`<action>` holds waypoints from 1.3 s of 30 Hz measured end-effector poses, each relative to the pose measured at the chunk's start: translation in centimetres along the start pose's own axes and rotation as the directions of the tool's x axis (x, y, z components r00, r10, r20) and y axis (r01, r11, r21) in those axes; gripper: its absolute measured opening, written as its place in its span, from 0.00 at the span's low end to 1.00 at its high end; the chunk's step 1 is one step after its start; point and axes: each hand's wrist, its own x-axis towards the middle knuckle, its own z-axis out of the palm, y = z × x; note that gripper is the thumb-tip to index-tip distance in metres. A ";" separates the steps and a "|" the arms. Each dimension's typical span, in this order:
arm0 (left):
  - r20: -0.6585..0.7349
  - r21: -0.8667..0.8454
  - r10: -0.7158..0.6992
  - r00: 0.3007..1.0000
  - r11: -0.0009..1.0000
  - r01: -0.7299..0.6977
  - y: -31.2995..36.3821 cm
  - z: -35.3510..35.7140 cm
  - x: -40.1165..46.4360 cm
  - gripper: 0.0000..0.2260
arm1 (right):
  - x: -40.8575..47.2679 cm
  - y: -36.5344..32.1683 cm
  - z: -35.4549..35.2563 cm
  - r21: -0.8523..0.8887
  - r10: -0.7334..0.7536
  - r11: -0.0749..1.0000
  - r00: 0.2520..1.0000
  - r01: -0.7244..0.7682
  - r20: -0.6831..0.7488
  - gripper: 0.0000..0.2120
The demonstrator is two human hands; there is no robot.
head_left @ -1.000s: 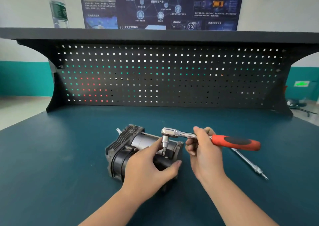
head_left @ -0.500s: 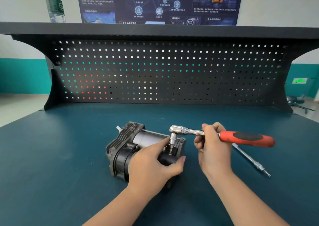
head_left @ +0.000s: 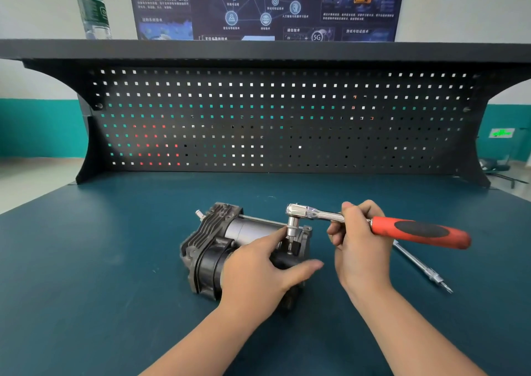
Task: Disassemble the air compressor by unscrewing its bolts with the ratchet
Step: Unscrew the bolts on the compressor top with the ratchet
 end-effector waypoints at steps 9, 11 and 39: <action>0.546 -0.346 -0.090 0.833 0.881 0.322 -0.2 -3.4 6.1 0.13 | 0.5 -0.1 -0.1 0.037 0.014 0.999 1.000 -0.014 0.011 0.19; 0.564 -0.450 -0.074 0.823 0.807 0.381 -0.8 -2.9 6.2 0.17 | 0.5 0.0 -0.2 0.045 0.033 0.998 0.999 -0.034 0.019 0.22; 0.477 -0.443 -0.034 0.878 0.854 0.274 -1.7 -1.8 5.9 0.15 | -0.9 -0.5 0.5 -0.085 -0.034 0.996 0.995 0.026 -0.091 0.14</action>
